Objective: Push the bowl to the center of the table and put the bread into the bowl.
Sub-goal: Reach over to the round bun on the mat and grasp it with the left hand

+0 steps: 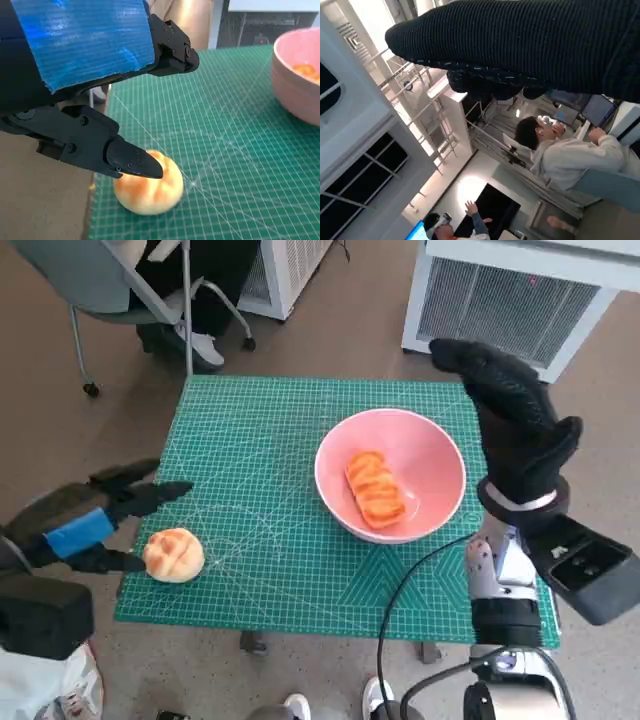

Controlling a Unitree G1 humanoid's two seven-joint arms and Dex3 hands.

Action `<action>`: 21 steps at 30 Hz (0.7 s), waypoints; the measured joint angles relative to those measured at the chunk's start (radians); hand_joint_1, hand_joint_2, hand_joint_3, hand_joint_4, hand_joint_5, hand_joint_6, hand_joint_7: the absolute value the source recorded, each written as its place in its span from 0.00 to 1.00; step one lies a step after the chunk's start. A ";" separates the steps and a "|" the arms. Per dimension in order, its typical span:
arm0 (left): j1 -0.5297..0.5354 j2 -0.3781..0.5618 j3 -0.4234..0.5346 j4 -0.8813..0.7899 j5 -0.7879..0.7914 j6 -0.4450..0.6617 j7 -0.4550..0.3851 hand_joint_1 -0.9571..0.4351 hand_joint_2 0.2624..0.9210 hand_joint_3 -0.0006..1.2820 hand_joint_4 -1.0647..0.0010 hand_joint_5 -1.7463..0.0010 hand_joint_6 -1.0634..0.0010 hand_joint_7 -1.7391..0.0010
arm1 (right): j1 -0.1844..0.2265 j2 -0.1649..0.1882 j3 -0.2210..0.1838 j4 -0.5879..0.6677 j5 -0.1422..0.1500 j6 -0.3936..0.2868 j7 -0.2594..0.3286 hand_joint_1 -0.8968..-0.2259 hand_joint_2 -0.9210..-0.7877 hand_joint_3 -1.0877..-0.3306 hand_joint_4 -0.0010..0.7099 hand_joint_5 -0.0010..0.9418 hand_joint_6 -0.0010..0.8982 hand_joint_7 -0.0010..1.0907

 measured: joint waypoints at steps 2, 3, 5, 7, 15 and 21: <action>-0.003 -0.004 -0.023 0.020 0.018 0.002 0.001 0.51 0.84 0.00 0.81 0.99 0.65 0.99 | -0.002 0.000 -0.001 0.004 0.001 -0.003 0.006 0.46 0.00 0.41 0.00 0.47 0.00 0.60; -0.008 -0.006 -0.037 0.033 0.028 0.003 0.001 0.51 0.84 0.00 0.80 0.99 0.65 0.99 | -0.003 0.000 -0.002 0.006 0.002 -0.004 0.009 0.46 0.00 0.41 0.00 0.48 0.00 0.60; -0.023 -0.015 -0.066 0.060 0.050 0.010 0.002 0.51 0.84 0.00 0.78 0.99 0.65 0.99 | -0.004 0.000 -0.003 0.008 0.004 -0.005 0.014 0.45 0.00 0.40 0.00 0.48 0.00 0.60; -0.037 -0.028 -0.091 0.089 0.059 0.016 0.002 0.52 0.84 0.00 0.76 0.98 0.64 0.99 | -0.005 0.000 -0.003 0.010 0.006 -0.005 0.019 0.46 0.00 0.40 0.00 0.48 0.00 0.60; -0.108 -0.080 -0.188 0.222 0.103 0.036 0.000 0.54 0.84 0.00 0.62 0.97 0.56 0.97 | -0.008 0.000 -0.006 0.009 0.012 -0.005 0.023 0.49 0.00 0.40 0.00 0.48 0.00 0.60; -0.150 -0.108 -0.239 0.308 0.155 0.031 0.024 0.59 0.87 0.01 0.43 0.93 0.39 0.91 | -0.008 -0.001 -0.007 0.008 0.011 -0.006 0.023 0.50 0.00 0.39 0.00 0.48 0.00 0.59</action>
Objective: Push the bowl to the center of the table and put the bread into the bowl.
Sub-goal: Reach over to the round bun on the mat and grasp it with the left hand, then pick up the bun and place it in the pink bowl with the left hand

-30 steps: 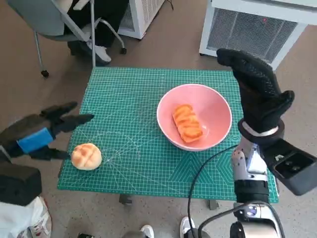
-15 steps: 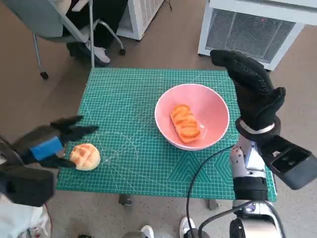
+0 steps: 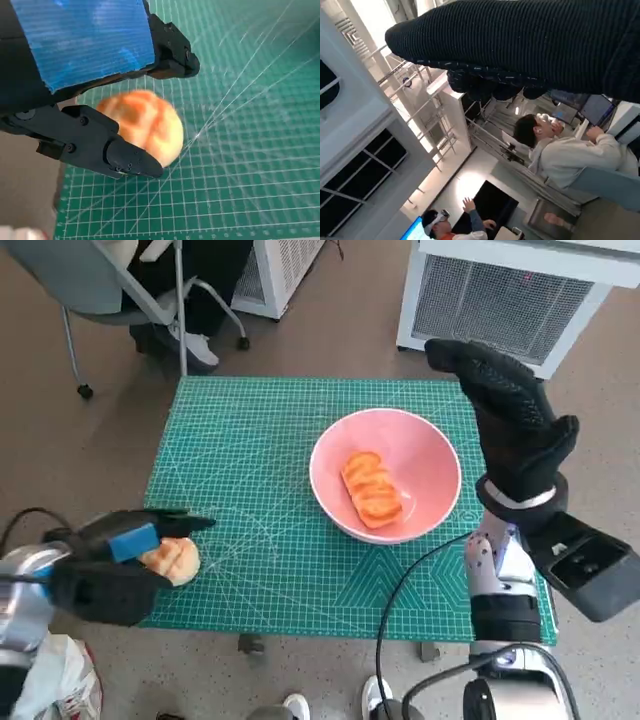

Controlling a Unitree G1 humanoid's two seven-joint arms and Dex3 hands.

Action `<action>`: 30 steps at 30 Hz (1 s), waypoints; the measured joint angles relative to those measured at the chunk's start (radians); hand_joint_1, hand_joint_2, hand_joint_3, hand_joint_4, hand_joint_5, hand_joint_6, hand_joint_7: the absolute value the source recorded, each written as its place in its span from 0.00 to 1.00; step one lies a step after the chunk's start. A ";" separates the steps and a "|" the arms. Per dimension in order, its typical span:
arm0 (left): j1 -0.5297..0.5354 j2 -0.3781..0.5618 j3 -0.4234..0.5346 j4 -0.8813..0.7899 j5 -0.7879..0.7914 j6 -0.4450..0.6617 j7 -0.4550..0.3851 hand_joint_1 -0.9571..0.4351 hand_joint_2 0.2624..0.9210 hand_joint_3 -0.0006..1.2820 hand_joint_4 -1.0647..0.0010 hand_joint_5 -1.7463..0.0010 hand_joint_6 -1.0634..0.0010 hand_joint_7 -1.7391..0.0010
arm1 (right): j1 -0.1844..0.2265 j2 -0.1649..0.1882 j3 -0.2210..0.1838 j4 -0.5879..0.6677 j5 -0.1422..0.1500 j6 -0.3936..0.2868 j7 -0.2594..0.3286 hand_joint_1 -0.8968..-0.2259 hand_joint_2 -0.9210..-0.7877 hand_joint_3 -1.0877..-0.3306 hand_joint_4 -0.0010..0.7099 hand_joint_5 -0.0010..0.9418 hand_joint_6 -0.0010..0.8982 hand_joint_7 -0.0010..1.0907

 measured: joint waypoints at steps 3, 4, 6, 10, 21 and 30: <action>-0.021 -0.007 -0.014 0.027 0.014 -0.008 0.026 0.61 0.90 0.00 0.38 0.84 0.41 0.74 | 0.000 -0.001 -0.001 -0.006 -0.002 0.000 0.000 0.50 0.00 0.38 0.00 0.48 0.00 0.59; -0.028 -0.009 -0.018 0.035 0.017 -0.010 0.034 0.64 0.94 0.05 0.43 0.64 0.43 0.57 | 0.000 -0.001 -0.002 -0.009 -0.002 0.000 -0.001 0.50 0.00 0.38 0.00 0.48 0.00 0.59; -0.039 -0.011 -0.028 0.050 0.022 -0.013 0.052 0.66 0.97 0.08 0.46 0.46 0.44 0.42 | 0.000 -0.001 -0.001 -0.016 -0.003 0.000 -0.001 0.50 0.00 0.38 0.00 0.48 0.00 0.59; -0.055 -0.011 -0.042 0.070 0.046 -0.021 0.089 0.68 0.99 0.10 0.45 0.32 0.47 0.31 | 0.001 -0.001 -0.001 -0.027 -0.009 0.002 -0.008 0.50 0.00 0.37 0.00 0.47 0.00 0.59; -0.058 0.008 -0.011 0.005 0.001 -0.011 0.034 0.69 1.00 0.09 0.47 0.25 0.39 0.35 | 0.006 -0.007 -0.009 -0.037 -0.014 0.003 -0.021 0.50 0.00 0.37 0.00 0.47 0.00 0.58; -0.128 0.011 0.097 -0.159 -0.115 -0.030 0.030 0.69 1.00 0.09 0.51 0.24 0.36 0.35 | 0.006 -0.010 -0.011 -0.036 -0.016 0.006 -0.023 0.49 0.00 0.37 0.00 0.46 0.00 0.58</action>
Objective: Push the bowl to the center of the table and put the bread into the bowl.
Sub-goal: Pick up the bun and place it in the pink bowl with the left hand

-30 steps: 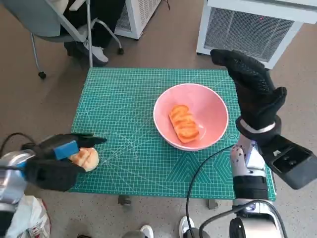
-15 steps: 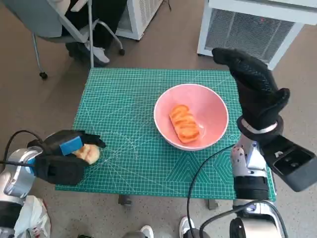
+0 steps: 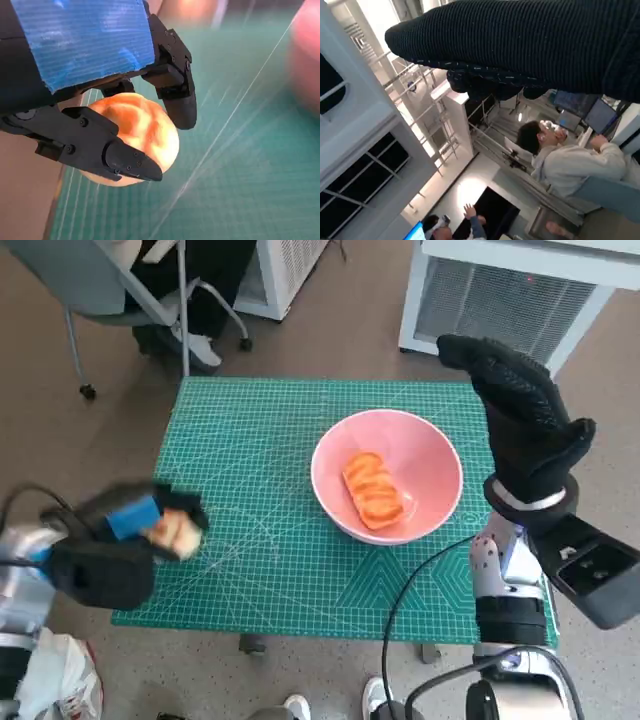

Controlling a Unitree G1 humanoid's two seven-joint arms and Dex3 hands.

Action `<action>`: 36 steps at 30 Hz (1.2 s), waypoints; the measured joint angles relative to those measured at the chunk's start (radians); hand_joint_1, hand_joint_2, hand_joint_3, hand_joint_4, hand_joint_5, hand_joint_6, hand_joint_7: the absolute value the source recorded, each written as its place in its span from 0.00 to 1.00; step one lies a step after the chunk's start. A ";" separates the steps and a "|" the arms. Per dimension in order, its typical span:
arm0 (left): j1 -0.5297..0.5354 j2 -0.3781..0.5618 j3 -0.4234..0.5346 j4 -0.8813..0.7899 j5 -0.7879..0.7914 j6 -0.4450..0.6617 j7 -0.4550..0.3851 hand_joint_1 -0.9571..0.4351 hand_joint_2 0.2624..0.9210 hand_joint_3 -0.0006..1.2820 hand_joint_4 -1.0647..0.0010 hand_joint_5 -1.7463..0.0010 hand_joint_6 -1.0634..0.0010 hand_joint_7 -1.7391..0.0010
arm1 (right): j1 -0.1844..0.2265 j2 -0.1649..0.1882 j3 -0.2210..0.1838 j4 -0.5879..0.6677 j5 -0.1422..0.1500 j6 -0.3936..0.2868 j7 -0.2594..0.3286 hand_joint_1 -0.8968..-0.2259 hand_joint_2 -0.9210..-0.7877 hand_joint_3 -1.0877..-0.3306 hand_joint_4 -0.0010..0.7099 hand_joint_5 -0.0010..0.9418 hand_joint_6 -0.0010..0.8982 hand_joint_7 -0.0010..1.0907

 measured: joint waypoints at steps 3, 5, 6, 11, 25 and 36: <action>-0.078 -0.006 0.010 -0.036 -0.020 0.000 -0.001 0.69 1.00 0.09 0.50 0.26 0.37 0.34 | -0.001 0.000 0.001 0.002 -0.003 0.000 0.000 0.50 0.00 0.37 0.00 0.46 0.00 0.58; -0.134 -0.021 0.010 -0.050 -0.032 0.002 -0.001 0.69 1.00 0.09 0.49 0.29 0.38 0.30 | -0.002 0.000 0.000 0.004 -0.003 0.000 -0.001 0.50 0.00 0.37 0.00 0.46 0.00 0.58; -0.163 -0.029 0.007 -0.055 -0.033 0.002 -0.001 0.69 1.00 0.09 0.49 0.30 0.39 0.30 | -0.002 -0.001 0.000 0.005 -0.003 0.000 -0.001 0.50 0.00 0.37 0.00 0.46 0.00 0.58; -0.304 -0.099 -0.033 -0.058 -0.029 -0.012 0.004 0.69 1.00 0.09 0.48 0.31 0.39 0.28 | -0.005 -0.002 -0.001 0.010 -0.003 0.000 -0.001 0.49 0.00 0.37 0.00 0.47 0.00 0.58; -0.628 -0.366 -0.240 0.262 0.116 -0.169 0.061 0.69 1.00 0.09 0.46 0.31 0.41 0.28 | -0.024 -0.003 -0.001 0.041 -0.005 -0.017 -0.001 0.46 0.00 0.40 0.00 0.47 0.00 0.58; -0.748 -0.565 -0.349 0.601 0.245 -0.148 0.214 0.69 1.00 0.10 0.46 0.29 0.44 0.28 | -0.022 -0.007 -0.002 0.048 -0.008 -0.038 -0.002 0.48 0.00 0.37 0.00 0.48 0.00 0.56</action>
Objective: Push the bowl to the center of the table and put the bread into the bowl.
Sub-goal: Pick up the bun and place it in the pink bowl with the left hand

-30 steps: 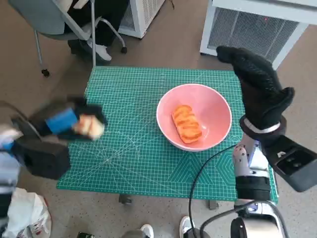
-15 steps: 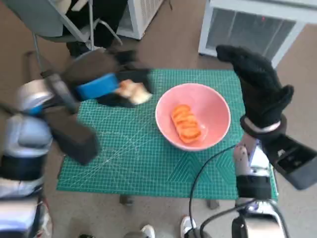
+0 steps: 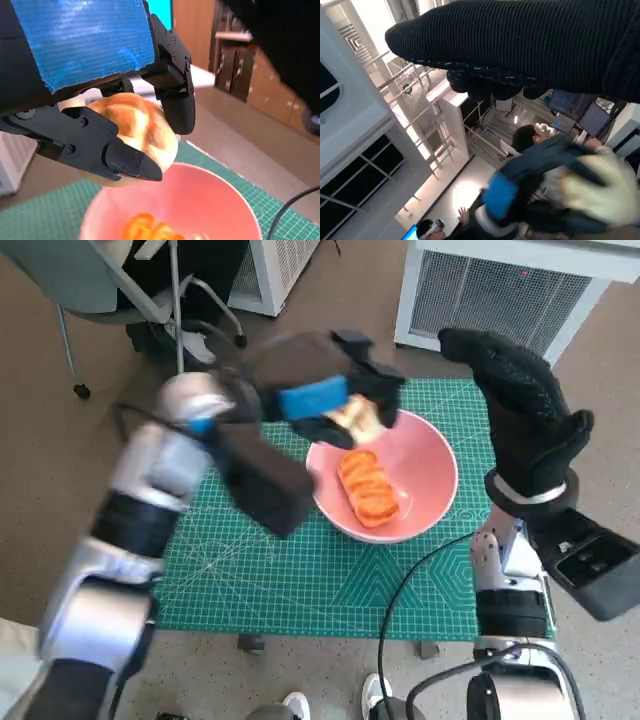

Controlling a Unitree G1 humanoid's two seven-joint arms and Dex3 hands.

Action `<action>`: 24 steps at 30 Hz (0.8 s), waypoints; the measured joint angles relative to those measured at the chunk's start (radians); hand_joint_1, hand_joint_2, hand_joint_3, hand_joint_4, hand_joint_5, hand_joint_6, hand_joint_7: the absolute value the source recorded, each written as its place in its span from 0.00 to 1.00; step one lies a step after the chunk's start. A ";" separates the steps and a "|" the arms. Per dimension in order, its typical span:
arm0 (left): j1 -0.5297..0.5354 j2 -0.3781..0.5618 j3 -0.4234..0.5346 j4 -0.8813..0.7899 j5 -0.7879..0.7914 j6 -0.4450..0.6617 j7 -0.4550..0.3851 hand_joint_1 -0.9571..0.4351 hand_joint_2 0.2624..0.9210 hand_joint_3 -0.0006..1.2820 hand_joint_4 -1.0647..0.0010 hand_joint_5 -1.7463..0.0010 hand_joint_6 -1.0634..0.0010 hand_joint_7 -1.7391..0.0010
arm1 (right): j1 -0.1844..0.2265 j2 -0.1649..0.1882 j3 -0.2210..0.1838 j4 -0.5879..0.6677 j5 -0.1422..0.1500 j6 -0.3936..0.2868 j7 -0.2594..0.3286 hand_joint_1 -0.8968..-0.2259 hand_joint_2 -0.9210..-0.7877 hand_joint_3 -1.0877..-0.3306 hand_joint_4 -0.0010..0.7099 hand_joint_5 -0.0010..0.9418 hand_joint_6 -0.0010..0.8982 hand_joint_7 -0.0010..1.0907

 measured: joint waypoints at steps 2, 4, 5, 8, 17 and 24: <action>-0.006 -0.021 -0.009 0.049 0.008 0.001 0.025 0.60 1.00 0.17 0.56 0.43 0.52 0.21 | 0.000 0.000 0.000 0.000 0.000 -0.001 -0.001 0.48 0.00 0.37 0.00 0.48 0.00 0.56; -0.014 -0.053 -0.017 0.120 0.013 0.002 0.054 0.54 0.99 0.19 0.60 0.65 0.64 0.25 | 0.002 0.000 -0.001 0.000 0.000 -0.001 -0.004 0.48 0.00 0.36 0.00 0.48 0.00 0.56; -0.016 -0.066 -0.020 0.151 0.015 0.005 0.061 0.54 0.99 0.15 0.64 0.77 0.70 0.41 | 0.002 0.000 -0.001 -0.001 0.000 -0.001 -0.005 0.47 0.00 0.36 0.00 0.48 0.00 0.55; -0.018 -0.096 -0.031 0.224 0.019 0.014 0.063 0.47 0.98 0.07 0.81 0.92 0.80 0.70 | 0.006 0.000 -0.001 -0.004 -0.001 0.000 -0.011 0.47 0.00 0.36 0.00 0.47 0.00 0.55; -0.018 -0.126 -0.064 0.295 0.033 0.069 -0.023 0.30 1.00 0.06 0.97 1.00 0.90 0.85 | 0.026 -0.001 0.001 -0.046 0.000 0.034 -0.025 0.47 0.00 0.37 0.00 0.46 0.00 0.54; -0.013 -0.118 -0.032 0.304 -0.002 -0.002 0.010 0.25 1.00 0.08 0.98 1.00 0.89 0.85 | 0.038 -0.002 0.000 -0.063 0.000 0.055 -0.032 0.48 0.00 0.37 0.00 0.45 0.00 0.54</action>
